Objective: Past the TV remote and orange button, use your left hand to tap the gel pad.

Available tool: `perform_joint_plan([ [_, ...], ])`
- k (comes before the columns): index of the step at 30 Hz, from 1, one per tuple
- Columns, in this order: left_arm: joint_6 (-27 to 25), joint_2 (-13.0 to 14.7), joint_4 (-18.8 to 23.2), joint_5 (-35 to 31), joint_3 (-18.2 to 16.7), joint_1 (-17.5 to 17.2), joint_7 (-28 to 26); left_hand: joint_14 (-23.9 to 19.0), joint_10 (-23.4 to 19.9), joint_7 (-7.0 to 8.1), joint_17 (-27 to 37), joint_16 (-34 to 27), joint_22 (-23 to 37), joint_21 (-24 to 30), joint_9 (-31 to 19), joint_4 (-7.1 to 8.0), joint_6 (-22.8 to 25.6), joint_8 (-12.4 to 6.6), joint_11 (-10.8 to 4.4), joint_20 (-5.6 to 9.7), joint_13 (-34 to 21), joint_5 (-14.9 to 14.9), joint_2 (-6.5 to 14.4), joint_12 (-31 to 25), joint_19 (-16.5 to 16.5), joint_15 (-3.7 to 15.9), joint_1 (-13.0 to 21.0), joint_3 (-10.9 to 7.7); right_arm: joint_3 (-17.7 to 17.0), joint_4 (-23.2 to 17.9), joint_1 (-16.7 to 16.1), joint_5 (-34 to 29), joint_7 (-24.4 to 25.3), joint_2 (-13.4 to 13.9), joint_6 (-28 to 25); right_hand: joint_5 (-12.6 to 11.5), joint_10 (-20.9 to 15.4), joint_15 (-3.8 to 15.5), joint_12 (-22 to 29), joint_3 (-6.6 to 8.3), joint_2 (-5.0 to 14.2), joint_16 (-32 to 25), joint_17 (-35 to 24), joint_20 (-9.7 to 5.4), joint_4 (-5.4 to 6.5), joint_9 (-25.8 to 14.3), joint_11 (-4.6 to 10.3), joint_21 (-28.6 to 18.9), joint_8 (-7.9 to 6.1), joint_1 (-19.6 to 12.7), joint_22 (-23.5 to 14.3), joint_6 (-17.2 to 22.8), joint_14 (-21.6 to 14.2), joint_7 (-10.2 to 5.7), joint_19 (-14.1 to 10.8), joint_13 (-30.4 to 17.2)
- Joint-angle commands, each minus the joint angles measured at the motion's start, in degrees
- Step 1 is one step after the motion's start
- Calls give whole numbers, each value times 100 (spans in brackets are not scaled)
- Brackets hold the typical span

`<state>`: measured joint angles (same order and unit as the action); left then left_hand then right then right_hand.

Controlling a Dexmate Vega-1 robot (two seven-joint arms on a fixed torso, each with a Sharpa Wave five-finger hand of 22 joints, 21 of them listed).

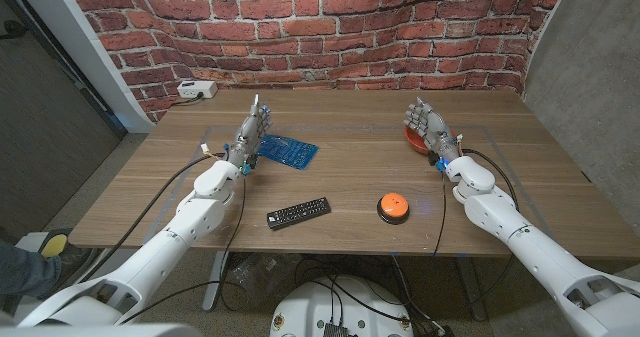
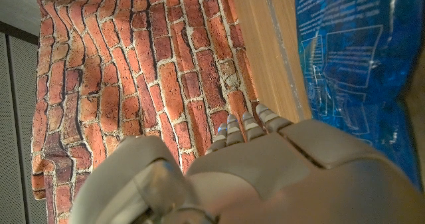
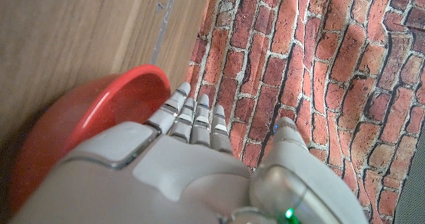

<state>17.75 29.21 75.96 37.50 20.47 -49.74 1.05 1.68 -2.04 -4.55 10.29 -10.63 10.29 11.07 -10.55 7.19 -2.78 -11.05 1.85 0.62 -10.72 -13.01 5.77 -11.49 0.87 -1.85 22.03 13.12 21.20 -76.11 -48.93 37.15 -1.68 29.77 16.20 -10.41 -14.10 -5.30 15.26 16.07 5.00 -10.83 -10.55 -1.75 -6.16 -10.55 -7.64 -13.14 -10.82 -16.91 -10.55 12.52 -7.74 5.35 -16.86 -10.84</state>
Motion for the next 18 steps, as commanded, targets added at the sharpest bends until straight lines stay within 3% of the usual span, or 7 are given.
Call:
perform_joint_plan([
  [1, 205, 101, 272, 12, -125, -286, -102, -33, -47, -53, 26, -34, 17, 39, -9, -5, 36, -39, -3, -4, -15, -28, -3, -37, 51, -19, 51, 50, -20, -278, -159, -66, 76, 81, -47, -19, -60, 10, 29, 34, -9, -36, -10, 1, 0, -28, 15, -40, -41, -51, -11, 52, -61, 2, -45, -11],
  [6, 379, 99, 263, -4, -188, -348, -122, -179, -227, -49, 25, -75, 16, 70, -9, -13, 195, -91, 4, -55, -15, -37, 6, -100, -15, -15, 62, 62, -47, -417, -240, -89, 180, 112, -74, -19, -62, 10, 24, 33, -9, -34, -11, 5, -2, -28, 14, -38, -42, -46, -11, 55, -70, -1, -50, -10],
  [10, 643, 6, 186, -106, -236, -388, -266, -492, -520, 8, 19, -130, 8, 177, -8, -49, 545, -175, -14, -111, -13, -56, 26, -171, -353, 7, 126, 75, -49, -479, -280, -123, 223, 124, -59, -18, -64, 11, 20, 31, -10, -33, -12, 4, -2, -29, 13, -37, -43, -40, -12, 56, -76, -2, -52, -10],
  [13, 800, 17, 162, -277, -255, -406, -392, -686, -724, 26, 16, -154, 2, 203, -7, -73, 731, -207, 7, -125, -11, -64, 43, -214, -493, 49, 179, 76, -48, -532, -301, -133, 258, 134, -83, -17, -67, 15, 18, 30, -11, -31, -13, 7, -2, -29, 10, -35, -43, -35, -12, 57, -78, -1, -52, -9],
  [18, 934, 101, 234, -575, -281, -483, -641, -868, -903, 42, 13, -161, -2, 235, -6, -100, 1001, -258, -82, -140, -10, -71, 62, -233, -680, 100, 242, 76, -45, -643, -344, -159, 338, 152, -127, -18, -71, 18, 15, 32, -7, -27, -14, 7, -5, -29, 15, -32, -43, -34, -12, 56, -81, -7, -54, -9],
])
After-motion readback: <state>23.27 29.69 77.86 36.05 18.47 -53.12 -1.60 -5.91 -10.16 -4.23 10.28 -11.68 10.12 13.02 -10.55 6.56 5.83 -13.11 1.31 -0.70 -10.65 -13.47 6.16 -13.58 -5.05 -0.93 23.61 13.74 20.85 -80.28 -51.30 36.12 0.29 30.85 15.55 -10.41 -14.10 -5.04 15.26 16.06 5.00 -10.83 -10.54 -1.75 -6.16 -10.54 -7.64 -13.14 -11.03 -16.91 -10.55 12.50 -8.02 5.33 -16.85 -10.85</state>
